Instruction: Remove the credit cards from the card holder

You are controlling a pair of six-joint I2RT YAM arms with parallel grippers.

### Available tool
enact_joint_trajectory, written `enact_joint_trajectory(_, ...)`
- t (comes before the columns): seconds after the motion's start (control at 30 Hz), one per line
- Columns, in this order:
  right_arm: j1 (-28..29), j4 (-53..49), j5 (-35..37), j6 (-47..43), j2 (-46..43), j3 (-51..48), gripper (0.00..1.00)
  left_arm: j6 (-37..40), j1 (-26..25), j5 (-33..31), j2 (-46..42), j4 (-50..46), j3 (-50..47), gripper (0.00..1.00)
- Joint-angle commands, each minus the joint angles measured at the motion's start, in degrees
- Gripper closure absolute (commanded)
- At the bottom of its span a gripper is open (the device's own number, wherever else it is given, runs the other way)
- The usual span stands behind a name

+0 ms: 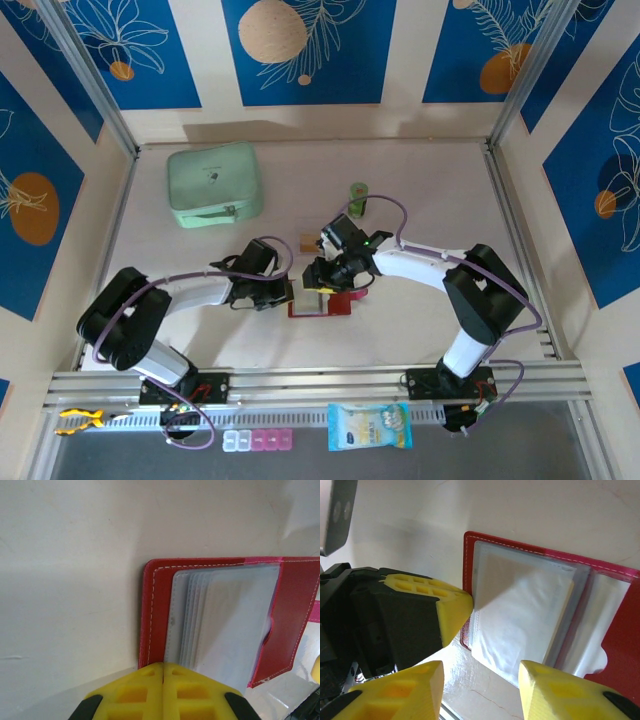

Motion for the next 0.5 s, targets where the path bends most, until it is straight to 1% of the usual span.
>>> enact_joint_trajectory(0.0,-0.23,0.58,-1.96,0.96,1.49,-0.08,0.6,0.07,-0.37,-0.76,0.11,-1.25,-0.16,0.99)
enact_joint_trajectory(0.13,-0.08,0.72,-2.56,1.77,2.88,0.5,0.64,-0.31,-0.36,-0.78,-0.36,-0.87,-0.87,0.99)
enact_joint_trajectory(0.47,0.3,0.62,-2.28,2.31,5.79,2.01,0.69,-0.25,-0.4,-0.94,-0.83,-1.62,-1.55,1.0)
